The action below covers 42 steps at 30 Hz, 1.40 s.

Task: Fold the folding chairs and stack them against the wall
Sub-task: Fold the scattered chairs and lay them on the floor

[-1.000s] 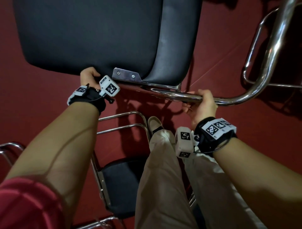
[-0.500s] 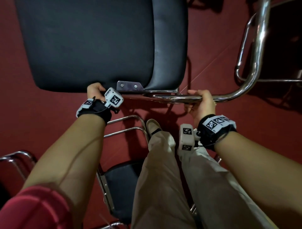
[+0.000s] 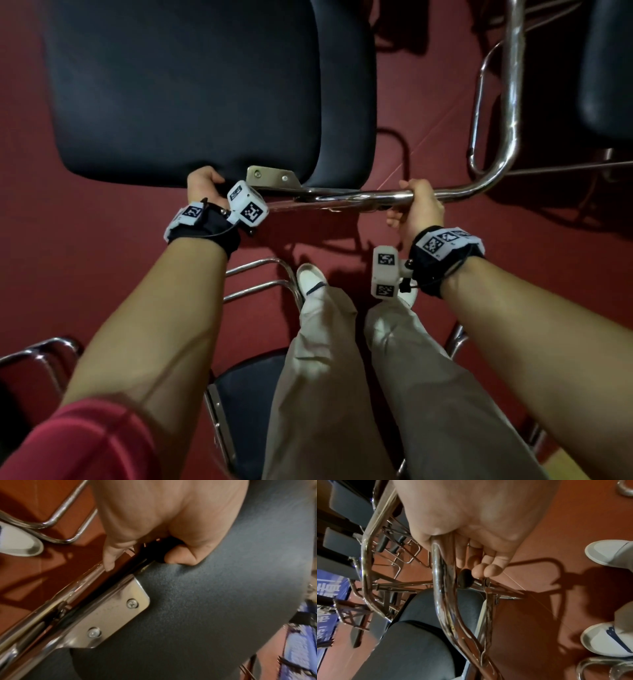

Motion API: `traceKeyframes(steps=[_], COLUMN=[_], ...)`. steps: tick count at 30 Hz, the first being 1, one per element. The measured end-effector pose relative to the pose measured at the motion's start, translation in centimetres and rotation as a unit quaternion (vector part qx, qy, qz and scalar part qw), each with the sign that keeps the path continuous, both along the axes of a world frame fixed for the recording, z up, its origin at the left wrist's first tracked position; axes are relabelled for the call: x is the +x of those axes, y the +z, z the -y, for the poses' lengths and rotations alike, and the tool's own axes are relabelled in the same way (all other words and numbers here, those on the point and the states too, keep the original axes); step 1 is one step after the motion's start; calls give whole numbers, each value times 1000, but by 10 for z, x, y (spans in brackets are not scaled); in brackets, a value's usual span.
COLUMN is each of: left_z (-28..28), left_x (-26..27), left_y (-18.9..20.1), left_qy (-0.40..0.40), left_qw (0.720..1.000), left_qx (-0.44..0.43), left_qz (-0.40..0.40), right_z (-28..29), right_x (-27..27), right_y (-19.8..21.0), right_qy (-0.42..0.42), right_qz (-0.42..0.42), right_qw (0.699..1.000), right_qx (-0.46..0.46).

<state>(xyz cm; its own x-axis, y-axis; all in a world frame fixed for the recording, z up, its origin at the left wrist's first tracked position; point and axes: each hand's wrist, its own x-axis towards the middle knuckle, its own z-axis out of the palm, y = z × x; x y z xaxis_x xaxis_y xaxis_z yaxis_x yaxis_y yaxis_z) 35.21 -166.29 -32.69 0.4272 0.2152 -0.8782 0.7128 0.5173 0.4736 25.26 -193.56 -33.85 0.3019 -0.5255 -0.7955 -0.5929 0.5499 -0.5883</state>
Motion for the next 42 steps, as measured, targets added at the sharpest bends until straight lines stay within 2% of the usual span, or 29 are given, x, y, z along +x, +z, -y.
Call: traceKeyframes(steps=[5,12,17,22,24,28,34,37,42], left_z=[25,80,129,161,171,181,198,203,211], left_x=[1,-11,-26,-43,-48,-50,-51,-47,-45], left_y=[17,51,89,121,134,134,142,145,142], left_qy=[-23,20,-49,-91,-106,-119,-142,-143,-155], left_qw=[999,994,982,988,985,978,973,970,966], left_qx=[39,88,178,117,125,160,176,190,198], left_qz=[12,57,48,44,50,53,50,57,64], right_z=[20,48,63,78,88,111,140,162,198], right_x=[-2,-16,-33,-42,-43,-45,-32,-30,-30], right_y=[6,19,47,78,86,87,94,99,105], right_qy=[-3,-1,30,57,73,88,-33,-132,-230], right_qz=[-9,18,41,60,63,71,126,143,166], right_qw=[1000,1000,997,993,989,986,986,975,957], right_qx=[-13,-4,58,87,110,125,102,103,66])
